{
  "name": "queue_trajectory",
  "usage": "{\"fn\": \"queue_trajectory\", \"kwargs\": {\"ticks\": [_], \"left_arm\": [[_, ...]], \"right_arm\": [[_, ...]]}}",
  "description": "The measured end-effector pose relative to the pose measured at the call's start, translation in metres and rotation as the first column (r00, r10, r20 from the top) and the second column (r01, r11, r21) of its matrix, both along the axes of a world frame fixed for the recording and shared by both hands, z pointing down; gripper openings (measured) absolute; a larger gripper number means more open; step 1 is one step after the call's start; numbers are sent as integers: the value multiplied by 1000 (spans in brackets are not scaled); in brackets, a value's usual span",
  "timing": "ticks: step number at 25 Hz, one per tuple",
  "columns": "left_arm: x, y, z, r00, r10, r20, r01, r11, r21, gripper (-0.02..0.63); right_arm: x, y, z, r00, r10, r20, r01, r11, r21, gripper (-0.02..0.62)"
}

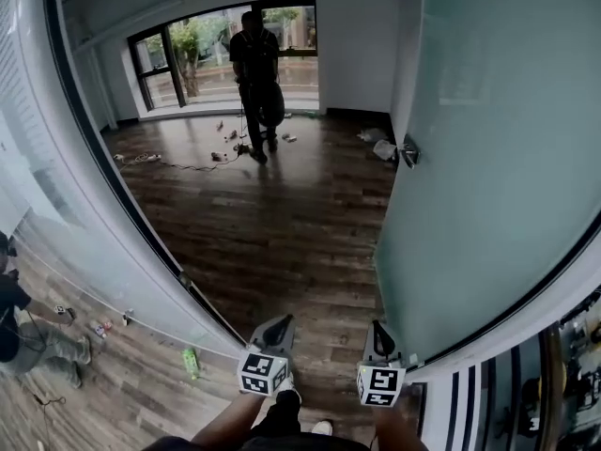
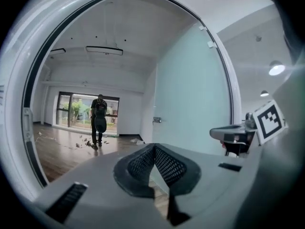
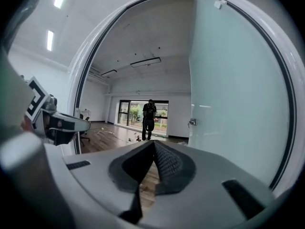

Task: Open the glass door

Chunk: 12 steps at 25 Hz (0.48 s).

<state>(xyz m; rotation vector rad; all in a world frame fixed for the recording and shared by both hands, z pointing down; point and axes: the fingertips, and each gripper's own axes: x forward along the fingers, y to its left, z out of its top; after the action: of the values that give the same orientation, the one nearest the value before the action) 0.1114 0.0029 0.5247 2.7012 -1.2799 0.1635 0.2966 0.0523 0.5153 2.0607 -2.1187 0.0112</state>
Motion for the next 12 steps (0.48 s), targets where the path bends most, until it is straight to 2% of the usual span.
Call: {"fn": "queue_trajectory", "kwargs": {"ticks": [3, 6, 12], "left_arm": [[-2, 28, -4, 1000, 3, 25, -3, 1000, -2, 6], [3, 43, 4, 997, 14, 81, -16, 1000, 20, 6], [-22, 74, 26, 994, 62, 85, -64, 998, 25, 6]], "right_arm": [[-1, 24, -5, 1000, 9, -16, -9, 1000, 3, 18], [-2, 41, -7, 999, 43, -24, -43, 998, 35, 18], [-56, 76, 22, 1000, 10, 5, -11, 1000, 25, 18]]}}
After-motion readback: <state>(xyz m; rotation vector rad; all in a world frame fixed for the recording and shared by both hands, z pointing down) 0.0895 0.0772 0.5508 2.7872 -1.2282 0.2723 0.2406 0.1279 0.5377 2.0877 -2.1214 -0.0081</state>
